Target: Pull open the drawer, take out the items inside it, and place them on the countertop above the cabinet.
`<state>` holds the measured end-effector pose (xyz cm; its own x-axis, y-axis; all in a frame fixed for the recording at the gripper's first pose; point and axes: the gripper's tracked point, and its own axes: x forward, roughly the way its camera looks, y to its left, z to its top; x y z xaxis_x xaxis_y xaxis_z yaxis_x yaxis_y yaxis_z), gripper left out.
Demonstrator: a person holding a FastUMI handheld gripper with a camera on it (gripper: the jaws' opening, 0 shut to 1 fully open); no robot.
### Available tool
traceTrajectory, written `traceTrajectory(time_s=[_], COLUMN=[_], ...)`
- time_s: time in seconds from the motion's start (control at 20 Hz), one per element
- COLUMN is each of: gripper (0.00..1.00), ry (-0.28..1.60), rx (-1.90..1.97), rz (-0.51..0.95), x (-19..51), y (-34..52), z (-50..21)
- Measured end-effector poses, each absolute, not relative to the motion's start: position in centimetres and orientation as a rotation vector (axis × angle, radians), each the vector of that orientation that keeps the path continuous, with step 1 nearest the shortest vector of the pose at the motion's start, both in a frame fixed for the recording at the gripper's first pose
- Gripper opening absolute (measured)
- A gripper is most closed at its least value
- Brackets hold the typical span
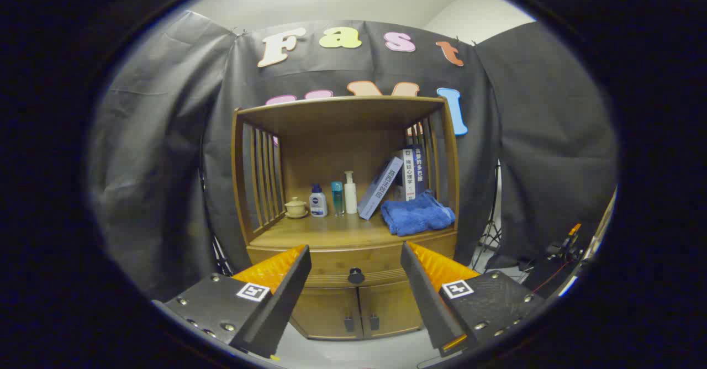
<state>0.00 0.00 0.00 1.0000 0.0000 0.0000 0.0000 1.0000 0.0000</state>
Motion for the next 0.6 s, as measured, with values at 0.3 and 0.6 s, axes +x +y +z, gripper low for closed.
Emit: traceTrajectory(time_s=[0.3,0.6], gripper=[0.97,0.97], ry=[-0.006,-0.016], rx=[-0.015,-0.017], rz=[0.002,-0.007], x=[0.27,0.76], y=[-0.18,-0.84], z=[0.00,-0.18])
